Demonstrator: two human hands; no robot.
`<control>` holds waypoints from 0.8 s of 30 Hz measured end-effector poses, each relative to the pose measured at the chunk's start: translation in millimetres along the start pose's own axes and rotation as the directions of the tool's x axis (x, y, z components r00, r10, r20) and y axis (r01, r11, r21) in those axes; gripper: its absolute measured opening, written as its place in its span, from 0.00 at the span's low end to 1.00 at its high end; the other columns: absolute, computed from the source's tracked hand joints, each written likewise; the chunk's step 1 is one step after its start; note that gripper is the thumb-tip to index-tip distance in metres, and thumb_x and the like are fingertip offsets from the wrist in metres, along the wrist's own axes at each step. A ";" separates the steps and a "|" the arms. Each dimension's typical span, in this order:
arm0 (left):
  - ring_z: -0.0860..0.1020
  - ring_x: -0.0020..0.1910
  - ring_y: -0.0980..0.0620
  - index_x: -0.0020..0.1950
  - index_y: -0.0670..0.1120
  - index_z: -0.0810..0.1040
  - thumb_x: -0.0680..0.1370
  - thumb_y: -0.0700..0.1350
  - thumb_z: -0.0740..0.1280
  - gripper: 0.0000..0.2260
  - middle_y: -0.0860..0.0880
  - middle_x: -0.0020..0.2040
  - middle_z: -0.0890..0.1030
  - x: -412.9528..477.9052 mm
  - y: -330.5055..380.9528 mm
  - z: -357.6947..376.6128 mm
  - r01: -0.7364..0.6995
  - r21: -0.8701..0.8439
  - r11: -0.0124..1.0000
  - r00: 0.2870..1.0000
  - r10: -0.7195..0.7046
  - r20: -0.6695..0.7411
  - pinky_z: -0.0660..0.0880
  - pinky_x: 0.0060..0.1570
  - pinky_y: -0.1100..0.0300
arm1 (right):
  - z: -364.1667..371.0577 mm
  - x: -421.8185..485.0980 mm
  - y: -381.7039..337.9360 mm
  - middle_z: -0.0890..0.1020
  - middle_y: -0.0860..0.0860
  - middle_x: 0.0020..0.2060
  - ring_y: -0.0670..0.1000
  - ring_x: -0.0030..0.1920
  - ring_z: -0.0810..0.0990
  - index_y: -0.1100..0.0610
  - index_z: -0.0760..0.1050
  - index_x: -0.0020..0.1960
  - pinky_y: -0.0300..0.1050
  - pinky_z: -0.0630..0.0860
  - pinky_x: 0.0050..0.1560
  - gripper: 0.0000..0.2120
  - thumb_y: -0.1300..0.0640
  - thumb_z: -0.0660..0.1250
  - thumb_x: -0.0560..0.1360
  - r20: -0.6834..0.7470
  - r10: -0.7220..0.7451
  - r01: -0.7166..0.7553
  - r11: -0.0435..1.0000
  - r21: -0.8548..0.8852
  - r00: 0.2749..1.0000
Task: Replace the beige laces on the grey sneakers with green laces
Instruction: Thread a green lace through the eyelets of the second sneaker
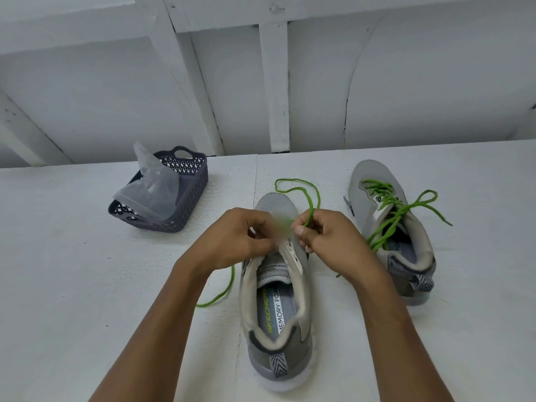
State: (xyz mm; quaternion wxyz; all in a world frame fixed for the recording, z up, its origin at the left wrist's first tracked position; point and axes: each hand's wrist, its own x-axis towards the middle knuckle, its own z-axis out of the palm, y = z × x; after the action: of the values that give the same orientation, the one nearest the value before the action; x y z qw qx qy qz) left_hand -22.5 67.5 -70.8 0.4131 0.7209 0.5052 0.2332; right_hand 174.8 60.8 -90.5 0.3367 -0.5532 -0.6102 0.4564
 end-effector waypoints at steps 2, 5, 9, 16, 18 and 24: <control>0.81 0.39 0.55 0.45 0.49 0.85 0.73 0.38 0.75 0.06 0.51 0.41 0.86 -1.0 2.0 0.8 0.007 -0.003 1.000 1.000 -0.007 -0.008 0.77 0.44 0.61 | -0.5 0.1 -0.7 0.81 0.47 0.32 0.46 0.36 0.79 0.50 0.79 0.41 0.50 0.79 0.45 0.10 0.62 0.65 0.78 0.011 -0.003 0.003 1.000 -0.029 1.000; 0.82 0.40 0.51 0.44 0.48 0.83 0.72 0.39 0.76 0.05 0.50 0.41 0.85 -1.8 4.1 1.9 0.017 -0.010 1.000 0.999 -0.017 -0.038 0.78 0.43 0.60 | -3.1 1.6 -2.6 0.80 0.45 0.31 0.44 0.35 0.78 0.50 0.79 0.41 0.48 0.78 0.44 0.10 0.60 0.66 0.78 0.044 -0.004 0.009 0.994 -0.107 0.999; 0.78 0.34 0.60 0.43 0.48 0.81 0.71 0.41 0.77 0.06 0.55 0.37 0.83 -2.0 7.2 5.3 0.051 -0.001 0.999 0.998 -0.051 -0.048 0.74 0.36 0.66 | -5.1 3.0 -6.3 0.80 0.44 0.34 0.43 0.36 0.77 0.49 0.79 0.41 0.38 0.73 0.39 0.08 0.59 0.67 0.77 0.025 -0.019 0.024 0.980 -0.198 1.000; 0.79 0.35 0.56 0.40 0.51 0.84 0.71 0.50 0.77 0.04 0.53 0.37 0.83 -3.0 9.4 8.1 0.084 0.153 0.985 0.994 -0.073 -0.078 0.76 0.40 0.57 | -7.3 2.3 -7.6 0.85 0.48 0.35 0.46 0.36 0.82 0.51 0.84 0.40 0.42 0.78 0.40 0.04 0.54 0.73 0.74 0.054 -0.016 0.021 0.994 -0.110 0.998; 0.80 0.38 0.55 0.40 0.52 0.86 0.71 0.50 0.76 0.03 0.53 0.39 0.83 -2.6 10.2 11.0 0.069 0.147 0.987 0.995 -0.057 -0.085 0.76 0.42 0.56 | -14.0 1.3 -8.3 0.85 0.50 0.36 0.48 0.36 0.82 0.51 0.85 0.40 0.47 0.79 0.42 0.06 0.50 0.73 0.74 0.080 -0.004 0.006 1.000 -0.030 0.997; 0.79 0.38 0.54 0.36 0.53 0.84 0.71 0.44 0.75 0.05 0.52 0.38 0.83 -4.9 8.3 9.8 0.046 0.094 0.995 0.994 -0.036 -0.106 0.76 0.43 0.53 | -13.0 -3.2 -16.0 0.81 0.49 0.31 0.46 0.34 0.79 0.60 0.82 0.45 0.41 0.78 0.38 0.11 0.53 0.77 0.69 0.165 0.094 -0.108 0.991 0.078 0.982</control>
State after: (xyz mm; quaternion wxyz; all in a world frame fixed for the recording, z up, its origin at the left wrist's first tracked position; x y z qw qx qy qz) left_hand -12.5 58.3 -68.8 0.3559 0.7163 0.5513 0.2372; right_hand 181.3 60.6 -70.7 0.2863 -0.5297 -0.5861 0.5423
